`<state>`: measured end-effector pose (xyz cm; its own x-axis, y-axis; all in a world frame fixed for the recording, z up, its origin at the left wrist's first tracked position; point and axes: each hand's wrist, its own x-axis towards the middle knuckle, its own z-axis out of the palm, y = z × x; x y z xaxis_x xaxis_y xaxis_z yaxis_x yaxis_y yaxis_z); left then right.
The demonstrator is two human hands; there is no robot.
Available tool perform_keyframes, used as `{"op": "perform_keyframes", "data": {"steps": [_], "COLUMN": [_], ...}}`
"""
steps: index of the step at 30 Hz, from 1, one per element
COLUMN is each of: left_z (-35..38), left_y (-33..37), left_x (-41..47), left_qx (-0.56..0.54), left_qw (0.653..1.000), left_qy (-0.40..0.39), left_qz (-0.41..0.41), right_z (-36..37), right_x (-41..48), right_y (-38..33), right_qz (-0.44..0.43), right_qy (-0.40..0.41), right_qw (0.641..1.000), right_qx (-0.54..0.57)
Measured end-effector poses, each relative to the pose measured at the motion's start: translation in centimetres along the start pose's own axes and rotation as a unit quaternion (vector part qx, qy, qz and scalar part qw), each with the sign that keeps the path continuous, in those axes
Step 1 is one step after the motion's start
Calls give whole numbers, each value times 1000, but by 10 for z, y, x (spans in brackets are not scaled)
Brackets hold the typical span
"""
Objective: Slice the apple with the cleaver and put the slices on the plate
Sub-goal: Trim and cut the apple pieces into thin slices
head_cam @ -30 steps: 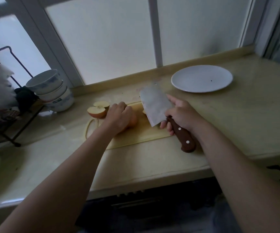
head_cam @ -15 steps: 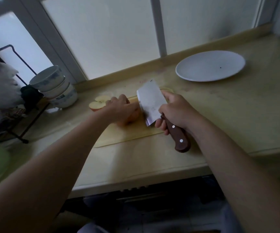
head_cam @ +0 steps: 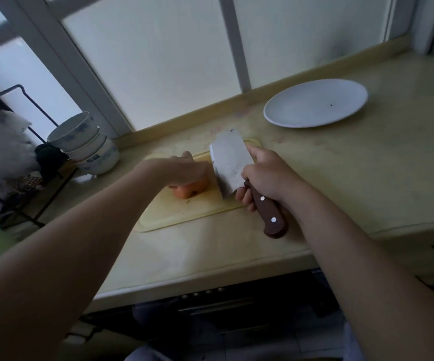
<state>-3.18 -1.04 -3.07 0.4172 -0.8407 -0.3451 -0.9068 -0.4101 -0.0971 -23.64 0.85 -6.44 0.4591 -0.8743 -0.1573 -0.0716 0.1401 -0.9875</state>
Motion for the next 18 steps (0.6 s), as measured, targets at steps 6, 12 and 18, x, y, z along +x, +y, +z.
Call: {"op": "perform_keyframes", "data": {"steps": [6, 12, 18], "left_z": [36, 48, 49], "left_y": [-29, -28, -29], "left_x": [-9, -4, -6], "left_qx": [36, -79, -79], "left_qw": [955, 942, 936], "left_qy": [254, 304, 319], "left_qz": [152, 117, 126], "right_z": [-1, -2, -1], "right_x": [-3, -5, -3], "right_y": [-4, -4, -6], "right_qz": [7, 12, 22], "right_qy": [-12, -24, -33], "right_qw": [1000, 999, 998], "right_qx": [12, 37, 39]}}
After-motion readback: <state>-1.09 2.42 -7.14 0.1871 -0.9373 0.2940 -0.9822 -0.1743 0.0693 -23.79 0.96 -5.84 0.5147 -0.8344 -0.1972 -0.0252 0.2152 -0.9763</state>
